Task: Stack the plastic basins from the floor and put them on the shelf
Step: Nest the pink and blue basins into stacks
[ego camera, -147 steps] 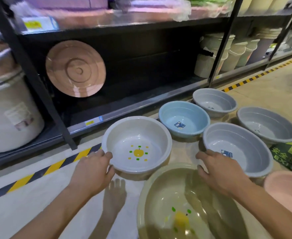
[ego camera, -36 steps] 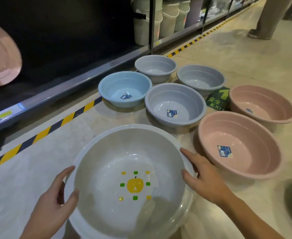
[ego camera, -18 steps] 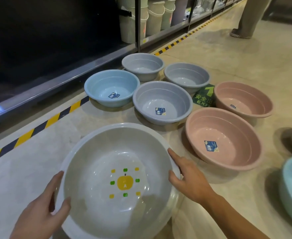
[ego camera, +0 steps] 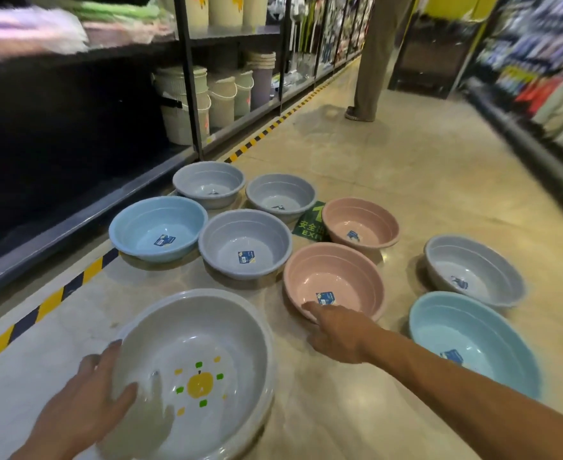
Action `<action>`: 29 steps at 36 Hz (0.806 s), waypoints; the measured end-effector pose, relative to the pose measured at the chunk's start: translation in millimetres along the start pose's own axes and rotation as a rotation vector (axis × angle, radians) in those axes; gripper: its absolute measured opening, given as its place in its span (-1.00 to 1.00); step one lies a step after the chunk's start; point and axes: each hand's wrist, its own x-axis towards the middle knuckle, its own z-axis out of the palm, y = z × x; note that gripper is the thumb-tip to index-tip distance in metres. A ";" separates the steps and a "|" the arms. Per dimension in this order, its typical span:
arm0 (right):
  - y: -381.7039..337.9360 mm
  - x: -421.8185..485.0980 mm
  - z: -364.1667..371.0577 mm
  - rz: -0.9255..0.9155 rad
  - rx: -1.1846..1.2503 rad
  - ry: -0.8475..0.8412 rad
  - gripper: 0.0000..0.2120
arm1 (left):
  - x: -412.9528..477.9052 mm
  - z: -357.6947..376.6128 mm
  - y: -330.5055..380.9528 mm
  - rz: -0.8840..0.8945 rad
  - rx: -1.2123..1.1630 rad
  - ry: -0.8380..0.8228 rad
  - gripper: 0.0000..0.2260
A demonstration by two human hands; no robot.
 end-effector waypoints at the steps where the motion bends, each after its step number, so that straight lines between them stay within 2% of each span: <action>1: 3.3 -11.5 -15.6 0.016 -0.013 -0.020 -0.39 | 5.3 -7.0 17.4 0.104 0.059 0.089 -0.29; 2: 6.7 -22.2 -30.0 0.020 -0.024 -0.039 -0.39 | 7.3 -13.4 37.0 0.133 0.056 -0.036 -0.30; 5: 19.1 -48.8 -64.6 0.029 -0.058 -0.073 -0.38 | -2.5 -32.8 74.3 0.174 0.083 0.103 -0.32; 9: 48.1 -52.4 -80.6 0.066 -0.060 -0.013 -0.42 | -4.5 -30.4 136.2 0.283 0.086 0.075 -0.35; 13: 85.4 -38.8 -75.7 0.056 -0.046 0.022 -0.47 | 0.8 -10.7 179.2 0.315 0.169 0.054 -0.42; 20: 165.4 11.9 -58.8 0.010 0.016 0.076 -0.49 | 26.3 29.3 240.3 0.298 0.219 0.054 -0.44; 29: 276.2 105.5 -52.8 -0.108 0.077 0.091 -0.51 | 100.4 78.5 331.1 0.230 0.304 0.067 -0.52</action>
